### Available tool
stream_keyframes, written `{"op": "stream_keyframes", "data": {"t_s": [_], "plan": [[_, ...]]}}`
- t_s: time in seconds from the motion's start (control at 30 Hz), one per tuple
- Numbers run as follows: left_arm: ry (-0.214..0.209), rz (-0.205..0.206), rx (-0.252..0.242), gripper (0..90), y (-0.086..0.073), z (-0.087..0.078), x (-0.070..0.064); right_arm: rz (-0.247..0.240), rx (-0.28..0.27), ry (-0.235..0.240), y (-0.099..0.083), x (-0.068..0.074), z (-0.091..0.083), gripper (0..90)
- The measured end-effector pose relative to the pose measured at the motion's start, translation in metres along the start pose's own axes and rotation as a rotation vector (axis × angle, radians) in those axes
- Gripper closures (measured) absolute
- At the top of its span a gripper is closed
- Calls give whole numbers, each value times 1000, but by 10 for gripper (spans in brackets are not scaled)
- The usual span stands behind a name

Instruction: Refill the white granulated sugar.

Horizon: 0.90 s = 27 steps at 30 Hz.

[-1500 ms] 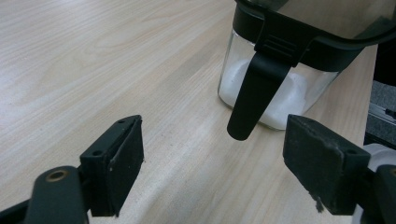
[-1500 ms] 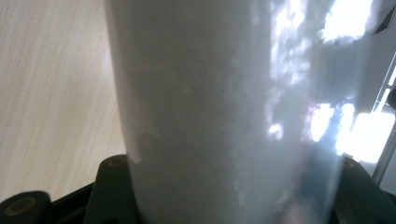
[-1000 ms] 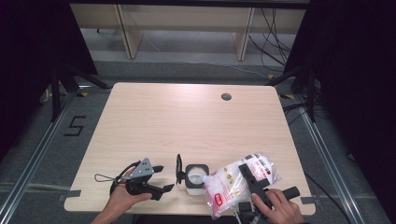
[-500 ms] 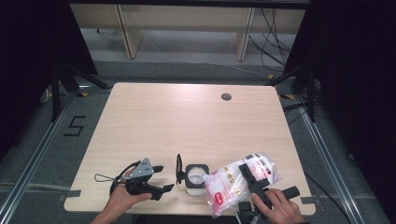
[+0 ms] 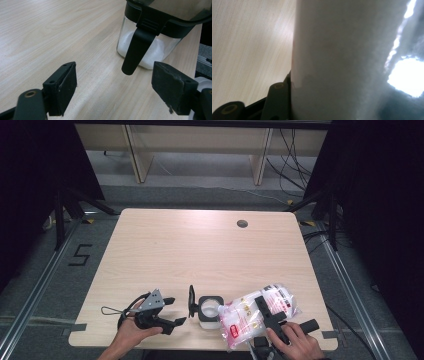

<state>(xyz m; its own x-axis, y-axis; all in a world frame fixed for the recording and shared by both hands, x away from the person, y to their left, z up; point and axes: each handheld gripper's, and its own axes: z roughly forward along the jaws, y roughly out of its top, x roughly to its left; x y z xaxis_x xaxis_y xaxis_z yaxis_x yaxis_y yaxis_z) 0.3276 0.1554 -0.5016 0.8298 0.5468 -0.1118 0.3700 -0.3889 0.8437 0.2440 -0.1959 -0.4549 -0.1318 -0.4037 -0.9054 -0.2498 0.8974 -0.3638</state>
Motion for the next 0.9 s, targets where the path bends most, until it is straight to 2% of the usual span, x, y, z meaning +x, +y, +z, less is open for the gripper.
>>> {"op": "stream_keyframes", "data": {"t_s": [0.03,0.07,0.1,0.2,0.23,0.3,0.37,0.4,0.47,0.5,0.53,0.57,0.6,0.67,0.7,0.73,0.77,0.8,0.83,0.87,0.9], "plan": [[-4,-2,-3,202,0,0,0,-5,-1,-3,0,0,0,505],[-4,1,6,202,0,0,0,-45,-18,-14,0,-2,0,507],[-5,1,7,201,0,0,0,-54,-18,-22,0,-4,0,508],[-7,-1,-5,202,0,0,0,-40,-18,-19,1,-4,-2,511],[-2,0,-3,202,0,0,0,-55,-26,-26,0,-5,-1,512],[0,2,-1,202,0,0,0,-43,-20,-31,0,-4,-2,514],[-6,0,-3,202,0,0,0,-60,-30,-36,0,-5,-2,515],[-8,-1,-5,202,0,0,0,-59,-33,-37,-1,-5,-2,515],[-3,2,1,202,0,0,0,-5,-51,-59,0,-3,-2,516],[-1,-1,-1,202,0,0,0,-40,-46,-40,-1,-5,-3,516],[-8,-1,-5,202,0,0,0,-35,-40,-40,-1,-6,-4,517],[-8,-1,-5,202,0,0,0,4,-54,-43,0,-5,-3,517],[-7,0,-4,202,0,0,0,2,-42,-37,0,-6,-5,517],[-5,-1,-3,202,0,0,0,-17,-52,-47,0,-5,-5,517],[-7,-1,-5,202,0,0,0,-22,-63,-90,0,-3,-4,517],[-3,0,-2,201,0,0,0,-31,-51,-56,1,-5,-6,517],[-4,0,-2,202,0,0,0,-9,-61,-60,2,-5,-5,517],[-4,-2,-3,202,0,0,0,-44,-54,-56,1,-7,-6,517],[0,-2,6,202,0,0,0,-177,-116,-45,3,-16,-2,517],[-6,-9,2,202,0,0,-1,-236,-142,-47,5,-20,-1,517],[-6,1,-2,202,0,0,0,-232,-148,-101,5,-18,-1,517]]}}
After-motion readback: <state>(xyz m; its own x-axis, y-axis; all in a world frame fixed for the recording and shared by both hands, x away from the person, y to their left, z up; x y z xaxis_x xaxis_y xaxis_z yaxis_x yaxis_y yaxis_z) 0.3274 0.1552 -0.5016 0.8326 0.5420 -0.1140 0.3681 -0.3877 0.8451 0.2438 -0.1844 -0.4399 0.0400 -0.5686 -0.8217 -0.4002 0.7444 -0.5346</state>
